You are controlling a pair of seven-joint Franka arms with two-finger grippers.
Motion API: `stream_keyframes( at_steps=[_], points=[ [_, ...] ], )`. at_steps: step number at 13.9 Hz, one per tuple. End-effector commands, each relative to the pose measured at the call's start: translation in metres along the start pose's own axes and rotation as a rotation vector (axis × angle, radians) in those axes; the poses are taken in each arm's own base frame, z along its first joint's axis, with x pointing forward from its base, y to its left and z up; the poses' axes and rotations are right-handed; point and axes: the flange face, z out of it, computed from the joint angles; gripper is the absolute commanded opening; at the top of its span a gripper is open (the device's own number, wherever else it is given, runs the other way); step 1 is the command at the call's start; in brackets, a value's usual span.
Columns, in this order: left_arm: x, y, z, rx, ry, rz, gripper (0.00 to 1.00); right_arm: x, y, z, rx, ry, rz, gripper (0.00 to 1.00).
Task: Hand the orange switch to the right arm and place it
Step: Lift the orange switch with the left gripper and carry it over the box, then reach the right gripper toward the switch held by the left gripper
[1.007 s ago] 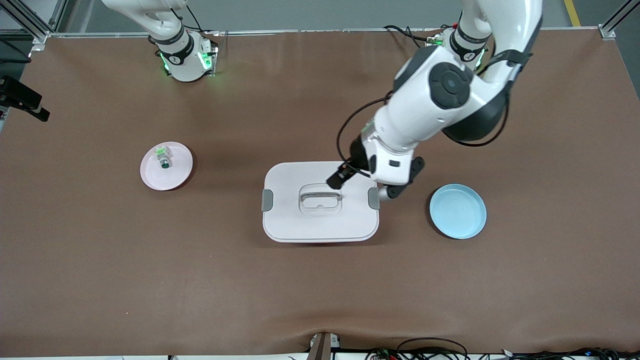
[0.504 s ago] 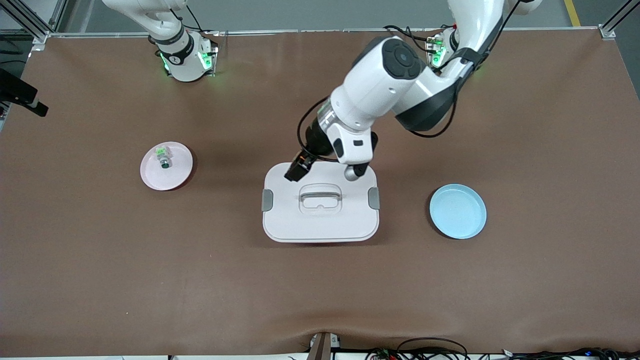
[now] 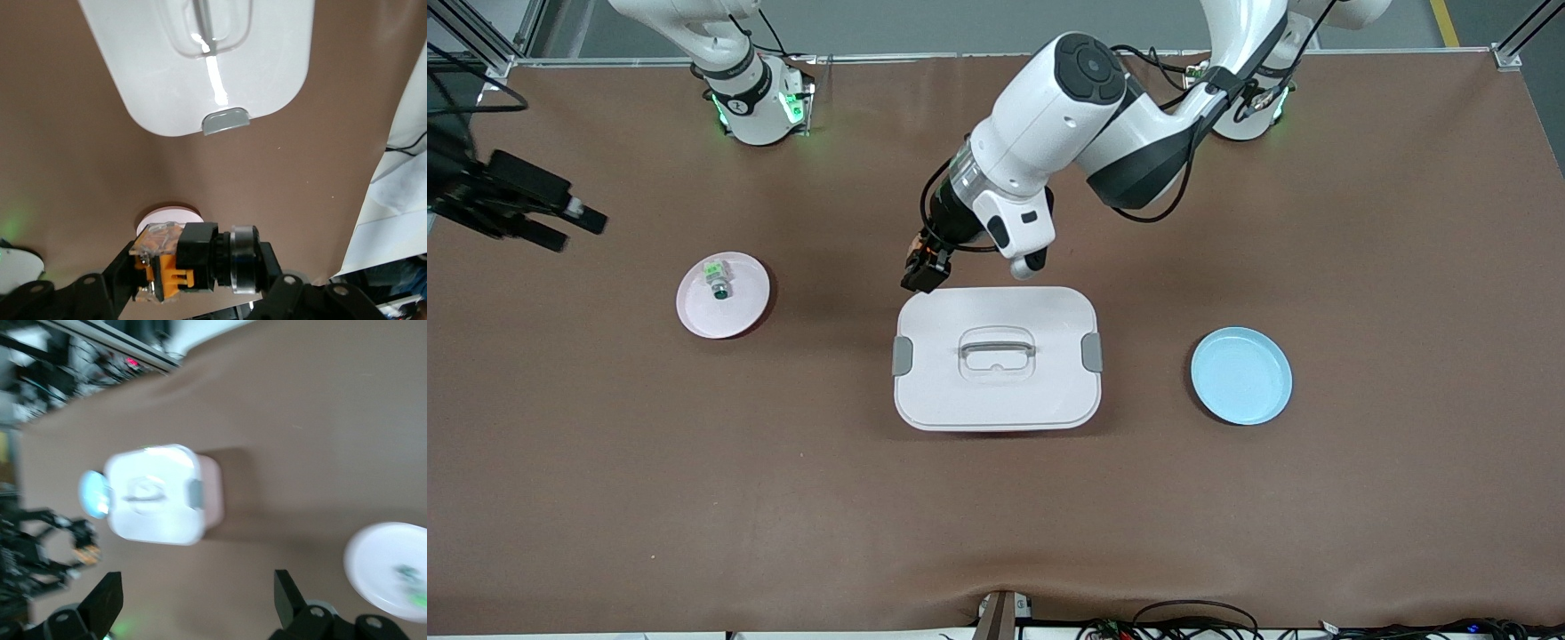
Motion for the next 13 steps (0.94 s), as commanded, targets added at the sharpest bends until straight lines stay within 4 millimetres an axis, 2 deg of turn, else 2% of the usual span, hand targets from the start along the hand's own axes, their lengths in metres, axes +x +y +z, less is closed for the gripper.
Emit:
stream_keyframes(
  at_steps=[1,4,7,9,11,13],
  points=[
    [-0.004,-0.005,0.006,0.03,0.008,-0.044,0.0,-0.038,-0.027,0.044,0.085,0.063,-0.003,1.0],
    [-0.002,-0.006,0.01,0.04,0.016,-0.056,0.0,-0.046,-0.067,0.077,0.181,0.074,-0.025,1.0],
    [0.001,-0.005,0.012,0.039,0.023,-0.054,0.0,-0.058,-0.075,0.116,0.216,0.087,0.004,1.0],
    [0.004,-0.003,0.015,0.041,0.025,-0.058,0.0,-0.073,-0.087,0.15,0.257,0.126,0.039,1.0],
    [0.004,-0.003,0.015,0.041,0.024,-0.059,0.0,-0.084,-0.098,0.172,0.287,0.149,0.049,1.0],
    [0.005,-0.002,0.015,0.039,0.024,-0.06,0.0,-0.091,-0.089,0.192,0.308,0.15,0.046,1.0]
  ],
)
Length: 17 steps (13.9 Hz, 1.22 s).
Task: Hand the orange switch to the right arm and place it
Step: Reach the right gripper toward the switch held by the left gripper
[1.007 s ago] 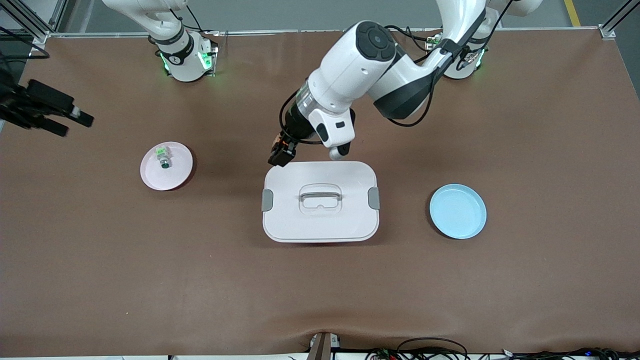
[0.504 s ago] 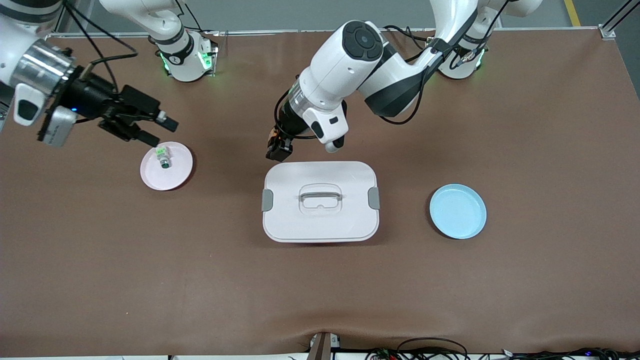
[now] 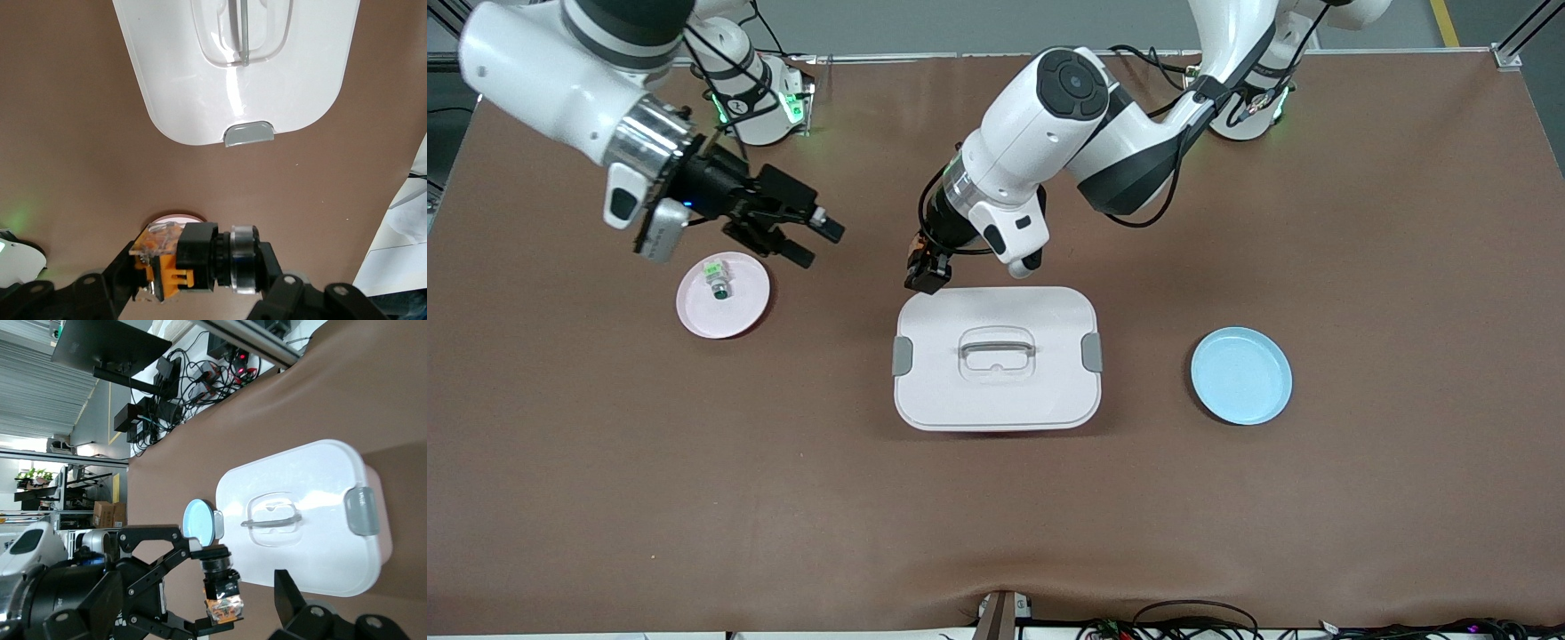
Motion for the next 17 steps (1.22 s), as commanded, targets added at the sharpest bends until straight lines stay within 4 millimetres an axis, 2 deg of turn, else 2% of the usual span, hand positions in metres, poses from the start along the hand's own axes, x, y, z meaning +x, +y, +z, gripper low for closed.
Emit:
stream_keyframes(
  at_steps=[1,3,5,7,9,11,17],
  points=[
    [-0.002,0.002,-0.004,0.0,-0.006,-0.017,0.0,-0.015,0.023,0.011,0.041,-0.003,-0.007,1.0],
    [0.0,0.005,-0.005,-0.008,-0.009,-0.019,0.0,-0.024,0.043,0.02,0.081,-0.009,-0.015,1.0],
    [0.001,0.005,-0.003,-0.007,-0.009,-0.019,0.0,-0.031,0.051,0.027,0.076,-0.018,-0.012,1.0],
    [0.001,0.006,-0.002,-0.009,-0.01,-0.02,0.0,-0.037,0.051,0.042,0.064,-0.014,0.003,1.0],
    [0.002,0.006,0.0,-0.006,-0.009,-0.023,0.0,-0.049,0.051,0.069,0.058,0.001,0.037,1.0],
    [0.004,0.007,0.005,-0.008,-0.011,-0.026,0.0,-0.054,0.052,0.086,0.038,0.003,0.037,1.0],
    [0.008,0.012,0.009,-0.027,-0.024,-0.034,0.0,-0.056,0.043,0.106,0.06,0.0,0.065,1.0]
  ],
)
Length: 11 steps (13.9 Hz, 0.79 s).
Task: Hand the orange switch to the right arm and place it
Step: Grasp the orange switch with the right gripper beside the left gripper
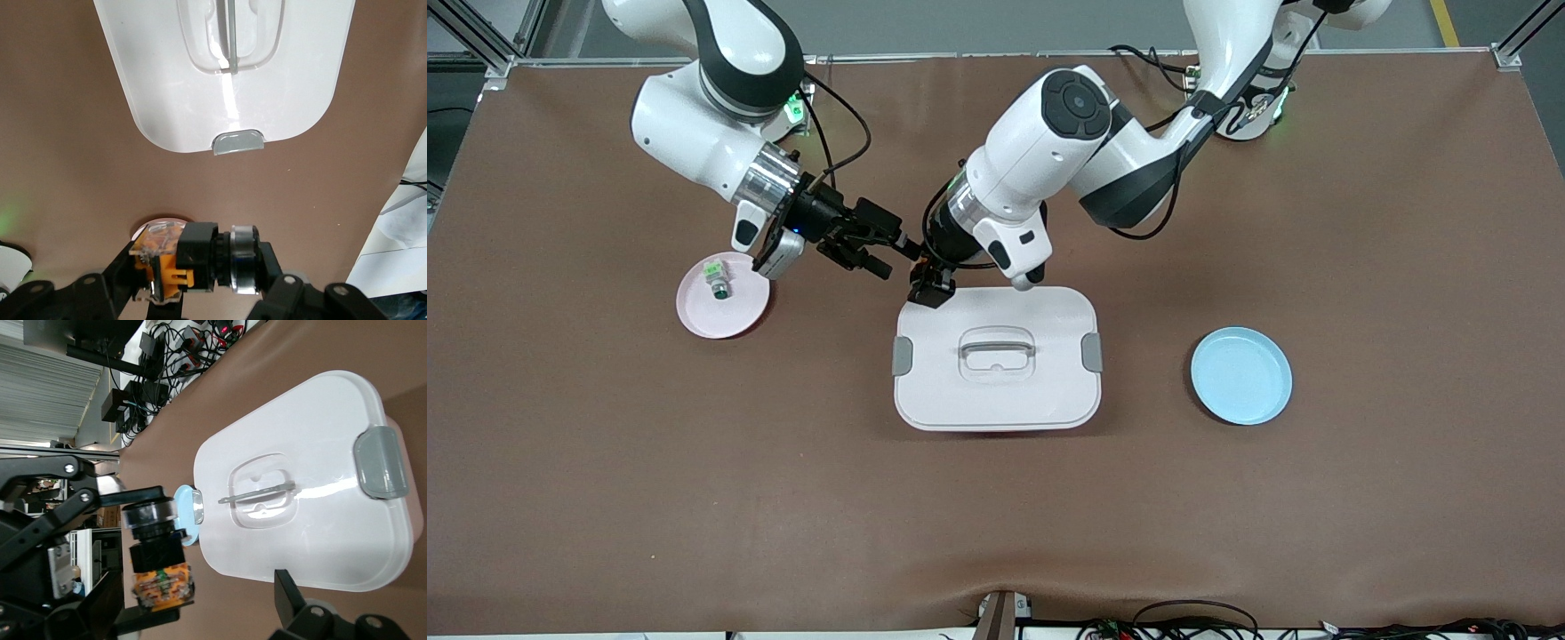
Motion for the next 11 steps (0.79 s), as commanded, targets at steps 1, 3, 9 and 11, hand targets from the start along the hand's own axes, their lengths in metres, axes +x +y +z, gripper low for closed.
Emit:
stream_keyframes(
  at_steps=[1,3,9,11],
  points=[
    [-0.004,0.003,-0.003,-0.01,-0.017,-0.014,0.0,0.0,-0.011,0.009,0.038,0.009,0.012,1.0],
    [-0.003,0.002,0.002,-0.006,-0.015,-0.015,0.0,0.004,-0.01,0.016,0.033,0.012,0.014,1.0],
    [-0.001,0.004,0.001,-0.012,-0.018,-0.016,0.0,0.013,-0.018,0.024,0.041,0.016,0.011,0.46],
    [0.001,0.005,0.005,-0.01,-0.017,-0.017,0.0,0.013,-0.02,0.024,0.044,0.016,0.016,0.0]
  ],
)
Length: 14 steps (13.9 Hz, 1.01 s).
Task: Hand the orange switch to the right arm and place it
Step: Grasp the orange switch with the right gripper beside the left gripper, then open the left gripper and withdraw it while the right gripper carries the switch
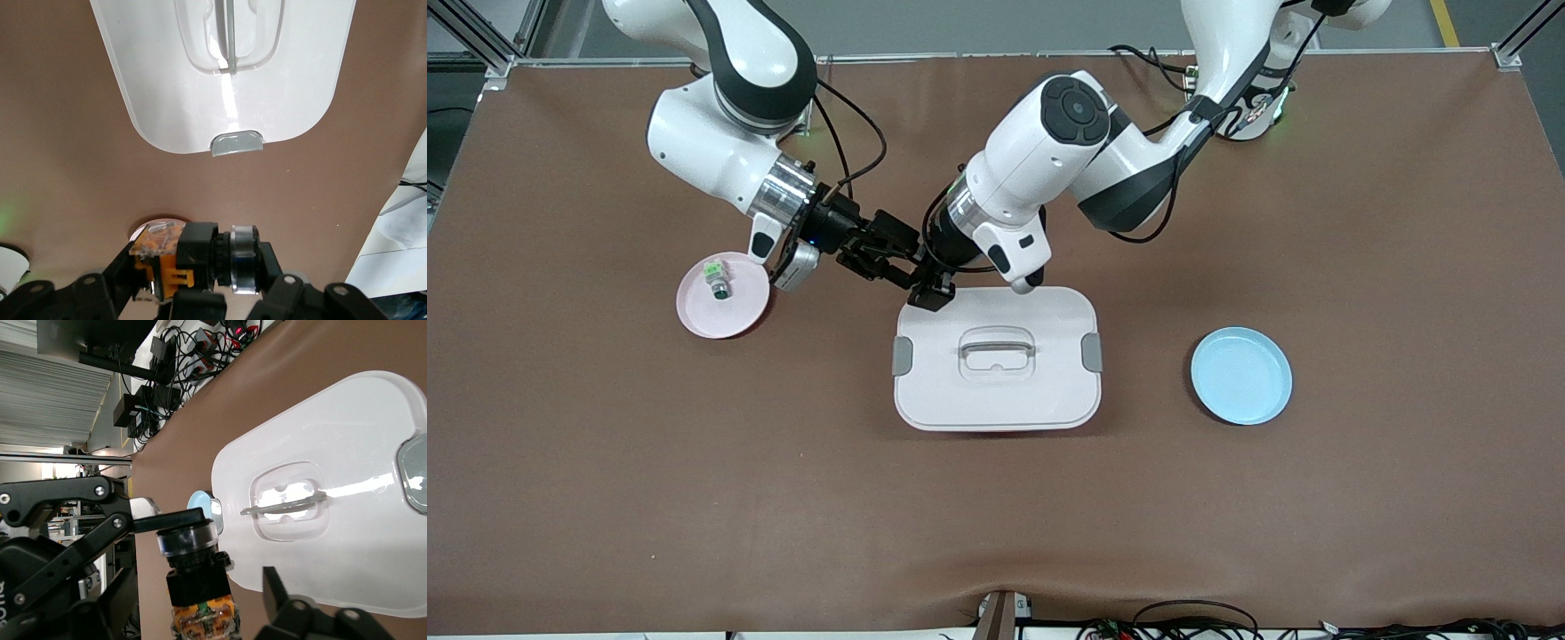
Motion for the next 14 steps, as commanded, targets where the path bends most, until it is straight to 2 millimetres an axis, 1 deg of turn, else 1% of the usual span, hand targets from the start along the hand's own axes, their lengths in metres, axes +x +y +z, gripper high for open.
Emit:
stream_keyframes(
  at_steps=[1,7,8,9,10,11,12,13,14],
  points=[
    [-0.001,0.004,0.001,-0.009,-0.016,-0.014,0.0,0.002,-0.004,0.004,0.015,0.012,0.0,0.0],
    [0.001,0.005,0.003,-0.01,-0.014,-0.016,0.0,0.0,-0.004,0.006,0.013,0.007,0.0,0.0],
    [0.001,0.005,0.002,-0.01,-0.014,-0.017,0.01,0.0,-0.004,0.006,0.013,0.007,0.0,0.0],
    [0.002,0.006,0.003,-0.009,-0.013,-0.023,0.08,0.0,-0.004,0.006,0.013,0.007,-0.003,0.0],
    [0.002,0.007,0.001,-0.011,-0.013,-0.021,0.25,0.0,-0.005,0.006,0.015,0.008,-0.002,0.0],
    [0.002,0.007,0.001,-0.013,-0.014,-0.019,0.46,0.0,-0.005,0.006,0.015,0.008,0.0,0.0],
    [0.003,0.007,0.0,-0.013,-0.014,-0.019,0.8,0.0,-0.006,0.005,0.016,0.008,-0.001,0.0],
    [0.007,0.013,-0.005,-0.023,-0.012,-0.02,1.0,0.0,-0.006,0.005,0.016,0.008,-0.001,0.0],
    [0.011,0.019,-0.014,-0.042,-0.004,-0.022,1.0,0.0,-0.006,0.006,0.016,0.008,-0.003,0.0]
  ],
)
